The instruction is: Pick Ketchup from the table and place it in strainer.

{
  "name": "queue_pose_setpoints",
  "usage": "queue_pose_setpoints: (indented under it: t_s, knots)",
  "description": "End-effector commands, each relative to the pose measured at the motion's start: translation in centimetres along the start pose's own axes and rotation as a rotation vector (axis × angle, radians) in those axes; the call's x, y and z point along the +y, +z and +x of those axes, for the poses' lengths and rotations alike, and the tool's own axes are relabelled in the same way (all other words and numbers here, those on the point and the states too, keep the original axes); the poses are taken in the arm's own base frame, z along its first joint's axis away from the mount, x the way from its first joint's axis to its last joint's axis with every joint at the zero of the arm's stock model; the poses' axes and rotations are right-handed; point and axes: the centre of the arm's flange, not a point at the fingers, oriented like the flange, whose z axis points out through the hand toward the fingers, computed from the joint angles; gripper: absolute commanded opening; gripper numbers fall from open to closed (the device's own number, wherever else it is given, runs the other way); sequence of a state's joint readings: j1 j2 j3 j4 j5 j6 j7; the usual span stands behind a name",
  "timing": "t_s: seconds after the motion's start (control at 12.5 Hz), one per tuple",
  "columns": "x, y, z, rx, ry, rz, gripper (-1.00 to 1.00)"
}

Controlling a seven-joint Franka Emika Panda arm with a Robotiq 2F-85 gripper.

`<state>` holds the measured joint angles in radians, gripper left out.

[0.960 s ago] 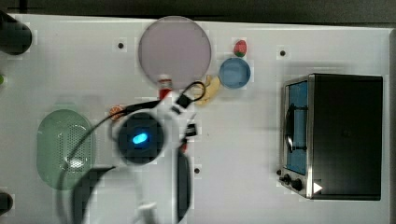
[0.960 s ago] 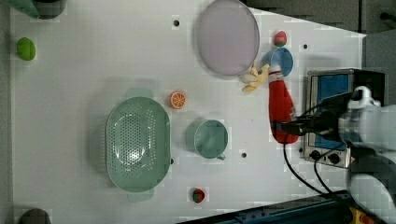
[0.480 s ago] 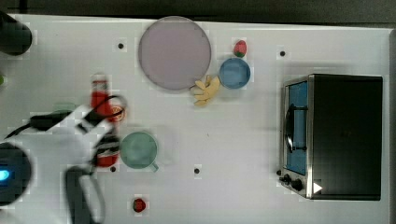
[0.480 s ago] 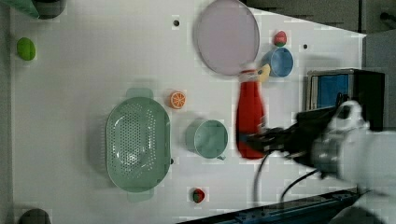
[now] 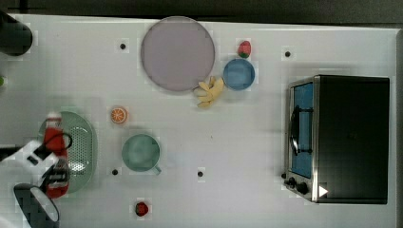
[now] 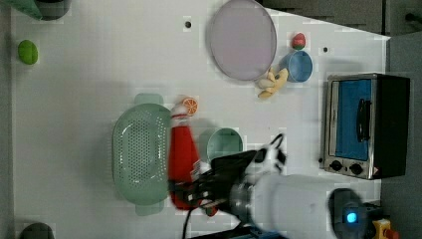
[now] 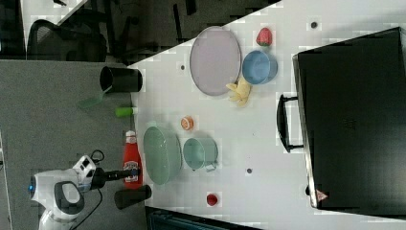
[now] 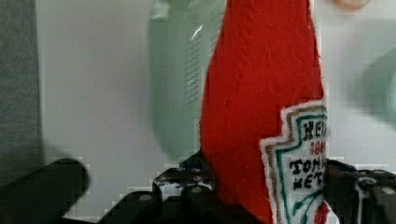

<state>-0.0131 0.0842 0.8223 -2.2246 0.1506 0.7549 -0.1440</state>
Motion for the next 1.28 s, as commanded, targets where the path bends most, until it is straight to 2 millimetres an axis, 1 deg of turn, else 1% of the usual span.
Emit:
queue_pose_setpoints:
  t_s: [0.08, 0.24, 0.32, 0.56, 0.64, 0.72, 0.88, 1.04, 1.2, 1.28]
  knots:
    - [0.5, 0.7, 2.5, 0.044, 0.196, 0.044, 0.29]
    - [0.8, 3.2, 3.2, 0.039, 0.163, 0.048, 0.29]
    - [0.9, 4.5, 3.5, 0.028, 0.161, 0.057, 0.37]
    - [1.1, 8.0, 3.6, -0.031, 0.184, 0.088, 0.98]
    - [1.0, 8.5, 3.6, -0.034, 0.185, 0.101, 1.0]
    - [0.9, 8.4, 3.7, -0.027, 0.187, 0.108, 1.0]
    - [1.1, 6.7, 4.3, 0.01, 0.206, 0.108, 1.0]
    - [2.2, 3.8, 5.5, 0.073, 0.24, 0.111, 1.0]
    - [4.2, 0.2, 6.9, 0.139, 0.285, 0.1, 1.0]
    - [5.6, -1.6, 7.7, 0.172, 0.312, 0.083, 1.0]
